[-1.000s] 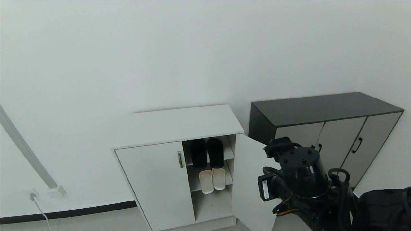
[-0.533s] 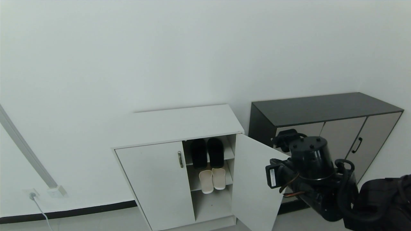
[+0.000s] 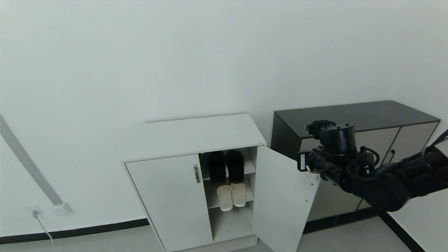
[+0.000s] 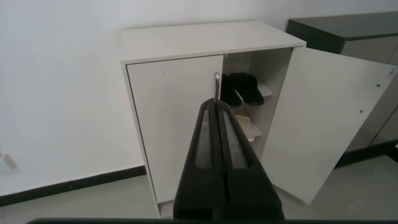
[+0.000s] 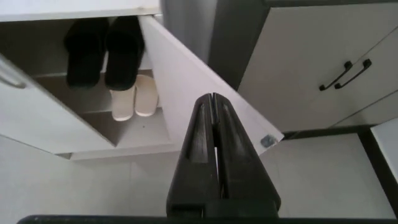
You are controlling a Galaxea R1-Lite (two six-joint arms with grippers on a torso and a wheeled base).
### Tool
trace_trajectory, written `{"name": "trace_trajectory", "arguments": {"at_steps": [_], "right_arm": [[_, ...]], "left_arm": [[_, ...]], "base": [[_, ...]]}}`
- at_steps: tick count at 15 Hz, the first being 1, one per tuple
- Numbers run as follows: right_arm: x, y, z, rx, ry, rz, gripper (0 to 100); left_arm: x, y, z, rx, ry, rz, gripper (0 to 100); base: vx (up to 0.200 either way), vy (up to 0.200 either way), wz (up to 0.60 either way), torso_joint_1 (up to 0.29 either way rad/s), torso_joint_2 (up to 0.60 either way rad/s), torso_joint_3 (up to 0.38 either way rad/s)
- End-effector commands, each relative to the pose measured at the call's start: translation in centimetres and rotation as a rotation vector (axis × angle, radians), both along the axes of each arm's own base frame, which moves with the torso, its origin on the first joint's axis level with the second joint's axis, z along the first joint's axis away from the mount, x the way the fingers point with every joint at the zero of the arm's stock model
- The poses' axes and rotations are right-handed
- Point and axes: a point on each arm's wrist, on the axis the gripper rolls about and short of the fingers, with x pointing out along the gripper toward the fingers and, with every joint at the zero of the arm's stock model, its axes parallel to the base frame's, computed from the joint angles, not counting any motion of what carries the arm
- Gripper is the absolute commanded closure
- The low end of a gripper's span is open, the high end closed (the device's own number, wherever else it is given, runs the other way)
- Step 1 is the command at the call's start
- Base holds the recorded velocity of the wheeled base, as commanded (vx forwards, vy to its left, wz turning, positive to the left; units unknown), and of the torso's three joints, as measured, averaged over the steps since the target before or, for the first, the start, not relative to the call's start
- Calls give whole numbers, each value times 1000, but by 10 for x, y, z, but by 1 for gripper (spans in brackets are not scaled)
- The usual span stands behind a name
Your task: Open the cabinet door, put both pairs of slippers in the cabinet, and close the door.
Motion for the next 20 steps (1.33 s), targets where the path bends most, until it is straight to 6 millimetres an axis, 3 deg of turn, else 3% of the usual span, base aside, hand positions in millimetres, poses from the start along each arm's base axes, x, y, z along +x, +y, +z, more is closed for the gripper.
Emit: {"name": "trace_trajectory", "arguments": {"at_steps": [1, 4, 8, 20], "right_arm": [[22, -10, -21, -8, 41, -38, 100], [49, -31, -37, 7, 68, -83, 100], [67, -38, -53, 38, 92, -101, 100], [87, -41, -75, 45, 123, -104, 100]], "left_arm": [[0, 0, 0, -1, 1, -1, 100], [0, 0, 0, -1, 1, -1, 100], [0, 0, 0, -1, 1, -1, 100], [0, 0, 0, -1, 1, -1, 100]], "base": [[0, 0, 0, 0, 0, 0], [0, 0, 0, 0, 0, 0], [0, 0, 0, 0, 0, 0], [0, 0, 0, 0, 0, 0]]}}
